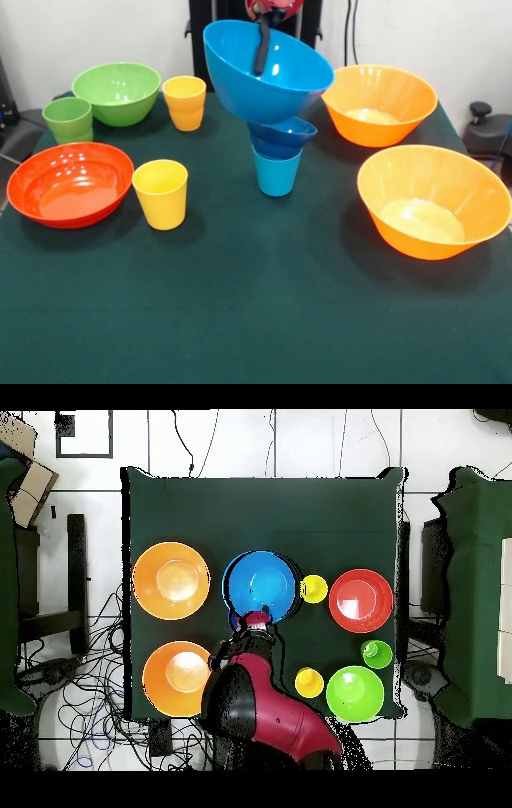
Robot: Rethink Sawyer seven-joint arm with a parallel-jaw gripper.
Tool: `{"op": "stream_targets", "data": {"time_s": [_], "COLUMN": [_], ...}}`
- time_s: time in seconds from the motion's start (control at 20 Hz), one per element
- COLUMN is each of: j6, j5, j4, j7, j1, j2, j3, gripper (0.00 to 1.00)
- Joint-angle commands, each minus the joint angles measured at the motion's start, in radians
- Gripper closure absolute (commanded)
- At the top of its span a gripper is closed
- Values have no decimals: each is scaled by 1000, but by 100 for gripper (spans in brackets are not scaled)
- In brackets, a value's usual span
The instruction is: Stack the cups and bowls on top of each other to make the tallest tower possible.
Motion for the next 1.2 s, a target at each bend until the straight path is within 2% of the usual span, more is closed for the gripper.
{"op": "stream_targets", "data": {"time_s": [0.05,0.35,1.2], "j6": [32,48,0], "j5": [7,17,52], "j4": [39,42,43], "j7": [245,246,274], "j1": [-23,-32,1], "j2": [-22,-38,-4], "j3": [114,125,127], "gripper": [100,100,100]}}
